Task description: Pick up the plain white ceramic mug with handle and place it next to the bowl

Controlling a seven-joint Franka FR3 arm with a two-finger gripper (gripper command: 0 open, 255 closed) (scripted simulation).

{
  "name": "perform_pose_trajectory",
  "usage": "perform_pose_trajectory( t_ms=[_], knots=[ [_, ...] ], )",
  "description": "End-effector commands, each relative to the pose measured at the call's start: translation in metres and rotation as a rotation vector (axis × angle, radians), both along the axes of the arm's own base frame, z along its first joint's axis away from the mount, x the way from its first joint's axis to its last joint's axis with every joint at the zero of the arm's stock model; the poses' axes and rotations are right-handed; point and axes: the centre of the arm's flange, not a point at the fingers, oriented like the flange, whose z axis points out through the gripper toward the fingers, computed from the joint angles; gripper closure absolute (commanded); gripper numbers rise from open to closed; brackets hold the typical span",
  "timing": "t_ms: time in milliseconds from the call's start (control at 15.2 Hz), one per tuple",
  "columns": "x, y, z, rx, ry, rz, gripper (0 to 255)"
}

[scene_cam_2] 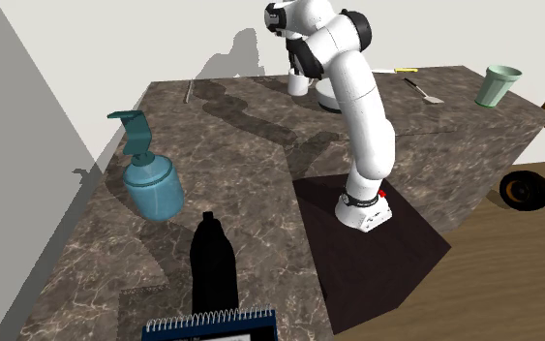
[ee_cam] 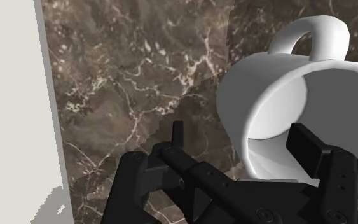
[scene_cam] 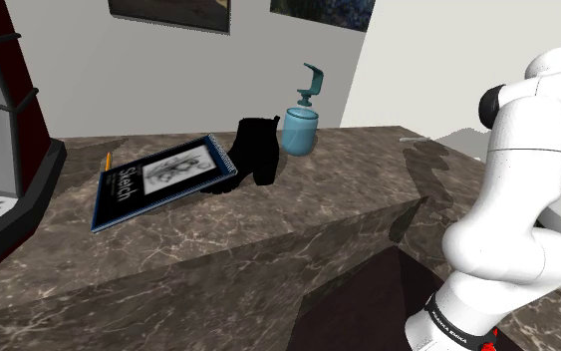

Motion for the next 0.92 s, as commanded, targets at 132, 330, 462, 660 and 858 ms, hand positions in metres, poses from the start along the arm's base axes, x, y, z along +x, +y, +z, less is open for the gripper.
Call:
perform_pose_trajectory(
  t_ms=[132, 330, 462, 660, 858],
  knots=[
    [0.001, 0.000, 0.013, 0.000, 0.000, 0.000, 0],
    [0.004, -0.001, 0.050, 0.000, 0.000, 0.000, 0],
    [0.004, -0.001, 0.050, 0.000, 0.000, 0.000, 0],
    [0.004, -0.001, 0.050, 0.000, 0.000, 0.000, 0],
    [0.004, -0.001, 0.050, 0.000, 0.000, 0.000, 0]
  ],
)
